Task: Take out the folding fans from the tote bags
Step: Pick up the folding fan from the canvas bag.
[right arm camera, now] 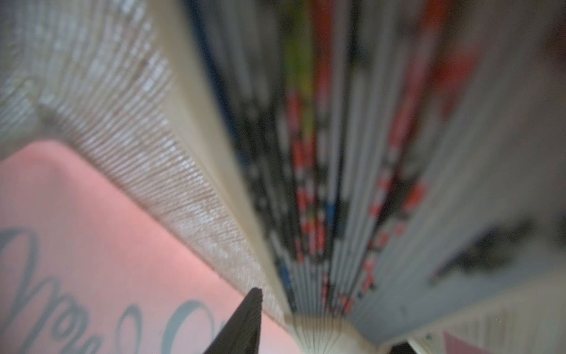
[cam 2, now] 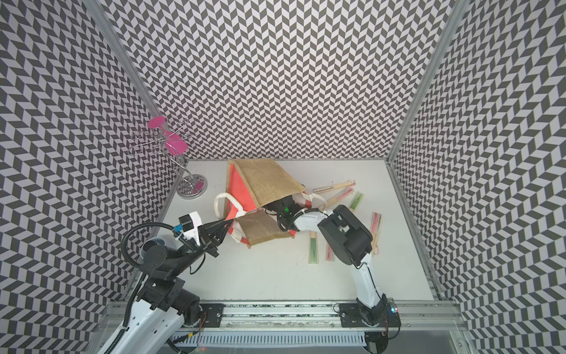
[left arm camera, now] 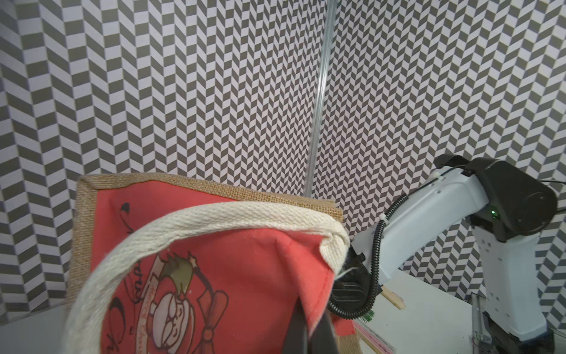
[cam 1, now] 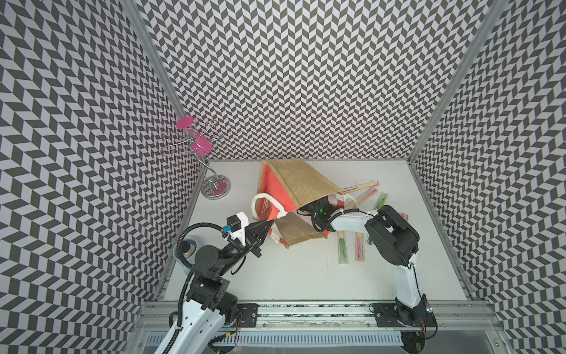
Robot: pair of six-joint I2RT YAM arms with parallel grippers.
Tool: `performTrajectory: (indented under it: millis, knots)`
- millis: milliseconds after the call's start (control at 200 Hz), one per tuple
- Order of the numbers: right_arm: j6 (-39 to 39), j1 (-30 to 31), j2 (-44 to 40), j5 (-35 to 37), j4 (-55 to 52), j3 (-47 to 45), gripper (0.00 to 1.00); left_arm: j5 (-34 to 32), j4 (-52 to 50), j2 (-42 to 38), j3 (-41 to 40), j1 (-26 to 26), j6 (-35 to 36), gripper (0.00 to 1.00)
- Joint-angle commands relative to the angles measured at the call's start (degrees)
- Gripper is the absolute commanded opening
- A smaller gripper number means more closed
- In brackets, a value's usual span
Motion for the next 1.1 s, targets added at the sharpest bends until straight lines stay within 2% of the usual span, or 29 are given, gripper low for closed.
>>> performTrajectory:
  millis: [0, 100, 265, 361, 466, 771, 886, 1097]
  knots:
    - [4.1, -3.6, 1.9, 9.6, -7.0, 2.1, 0.45, 18.6, 14.7, -0.6, 3.0, -1.0, -3.0, 0.0]
    - [2.8, -3.6, 2.1, 10.4, -10.2, 3.9, 0.41, 20.1, 15.8, 0.3, 3.3, -1.0, -3.4, 0.0]
    - [1.2, -3.6, 2.2, 10.5, -12.7, 4.9, 0.32, 18.9, 15.1, 0.3, 3.1, -1.1, -2.5, 0.0]
    - [0.9, -3.6, 1.7, 9.4, -11.4, 3.8, 0.22, 17.3, 14.2, -0.2, 2.7, -1.1, -1.4, 0.0]
    - [0.1, -3.6, 0.1, 8.6, -10.3, 1.8, 0.14, 12.9, 11.1, -1.6, 2.1, -1.1, 0.1, 0.0]
    - [-7.0, -3.0, -10.3, 9.0, -11.2, -8.6, 0.06, -4.0, 5.2, -5.9, -0.1, -1.1, 4.2, 0.0]
    - [-10.7, -2.4, -14.8, 8.8, -14.0, -12.1, 0.06, -11.1, 5.1, -3.8, 0.4, -1.1, 4.0, 0.0]
    - [-17.7, 0.0, -21.6, 9.3, -20.9, -14.4, 0.01, -15.6, 7.3, 3.1, 3.8, -1.1, 7.3, 0.0]
